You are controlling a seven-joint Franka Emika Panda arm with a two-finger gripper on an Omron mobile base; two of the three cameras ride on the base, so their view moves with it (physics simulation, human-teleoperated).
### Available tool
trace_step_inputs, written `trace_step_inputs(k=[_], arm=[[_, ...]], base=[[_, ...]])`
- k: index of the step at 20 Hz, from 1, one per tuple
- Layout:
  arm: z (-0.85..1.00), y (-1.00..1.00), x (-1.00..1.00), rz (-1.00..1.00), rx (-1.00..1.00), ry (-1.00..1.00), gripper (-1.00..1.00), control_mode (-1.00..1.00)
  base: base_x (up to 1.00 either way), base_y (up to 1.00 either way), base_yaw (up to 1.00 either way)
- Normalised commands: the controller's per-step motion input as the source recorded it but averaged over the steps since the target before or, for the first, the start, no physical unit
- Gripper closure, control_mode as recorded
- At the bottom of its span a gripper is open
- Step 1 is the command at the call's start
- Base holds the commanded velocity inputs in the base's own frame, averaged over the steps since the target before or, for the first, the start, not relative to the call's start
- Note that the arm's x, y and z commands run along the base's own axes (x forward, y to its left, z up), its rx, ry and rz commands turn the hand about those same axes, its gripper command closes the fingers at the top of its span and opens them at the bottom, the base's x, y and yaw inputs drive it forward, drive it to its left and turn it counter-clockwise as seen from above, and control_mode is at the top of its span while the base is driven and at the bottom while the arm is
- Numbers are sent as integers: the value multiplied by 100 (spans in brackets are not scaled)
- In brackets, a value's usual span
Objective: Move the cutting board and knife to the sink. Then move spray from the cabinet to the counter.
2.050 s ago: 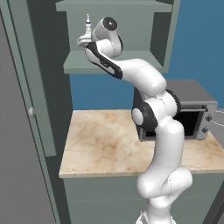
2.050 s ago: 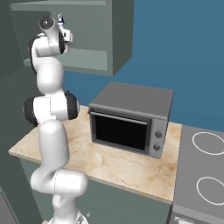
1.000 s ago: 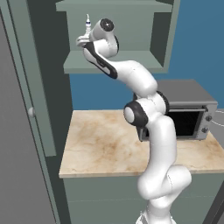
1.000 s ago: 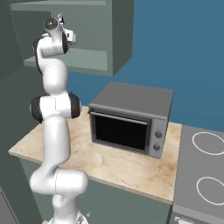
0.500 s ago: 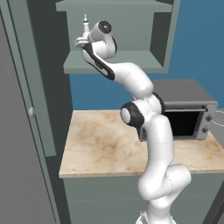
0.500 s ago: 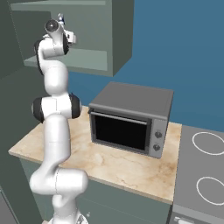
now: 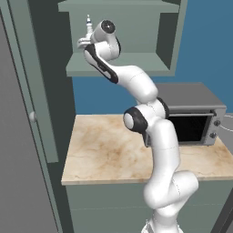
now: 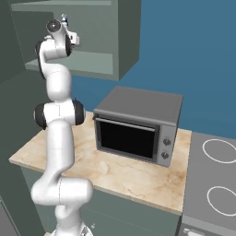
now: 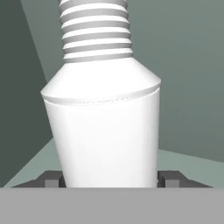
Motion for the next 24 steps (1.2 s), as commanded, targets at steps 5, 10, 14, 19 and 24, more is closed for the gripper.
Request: trace_step_inputs(k=[5, 10, 14, 19, 24], arm=[[0, 0, -14, 1, 0, 0, 100, -100], [-6, 4, -39, 1, 0, 0, 100, -100], [-10, 0, -52, 0, 0, 0, 100, -100], [-16, 0, -56, 0, 0, 0, 100, -100], [-29, 0, -57, 0, 0, 0, 100, -100]], base=[[0, 0, 0], [0, 0, 0], [0, 0, 0], [0, 0, 0], [0, 0, 0]])
